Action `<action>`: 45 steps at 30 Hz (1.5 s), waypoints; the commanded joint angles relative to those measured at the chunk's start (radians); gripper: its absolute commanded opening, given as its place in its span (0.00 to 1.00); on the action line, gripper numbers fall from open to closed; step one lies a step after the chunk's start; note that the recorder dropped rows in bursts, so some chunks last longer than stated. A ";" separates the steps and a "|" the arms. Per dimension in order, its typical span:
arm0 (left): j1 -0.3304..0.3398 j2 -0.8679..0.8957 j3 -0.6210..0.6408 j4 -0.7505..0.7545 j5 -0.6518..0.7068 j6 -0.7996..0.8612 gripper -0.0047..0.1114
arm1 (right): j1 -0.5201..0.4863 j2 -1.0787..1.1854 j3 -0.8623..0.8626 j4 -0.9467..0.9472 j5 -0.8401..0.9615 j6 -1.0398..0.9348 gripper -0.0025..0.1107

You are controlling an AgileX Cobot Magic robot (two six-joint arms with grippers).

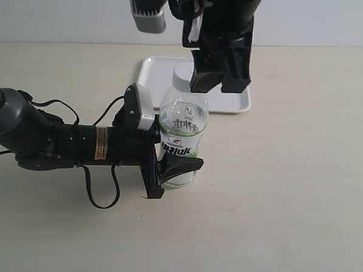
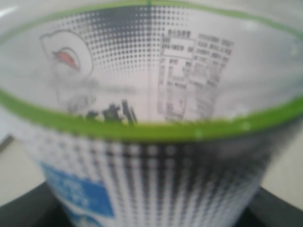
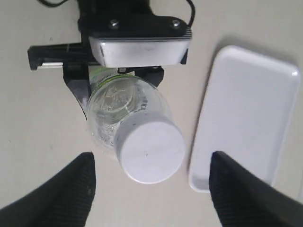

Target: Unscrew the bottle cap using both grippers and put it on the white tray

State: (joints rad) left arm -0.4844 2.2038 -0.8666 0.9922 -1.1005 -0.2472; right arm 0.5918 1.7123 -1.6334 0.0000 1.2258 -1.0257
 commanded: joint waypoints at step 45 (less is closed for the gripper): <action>-0.005 -0.007 0.003 0.014 0.022 0.012 0.04 | 0.002 0.055 0.002 -0.025 -0.005 0.609 0.57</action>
State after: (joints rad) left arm -0.4844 2.2038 -0.8666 0.9961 -1.1005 -0.2435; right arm 0.5918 1.7661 -1.6334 -0.0162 1.2270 -0.4155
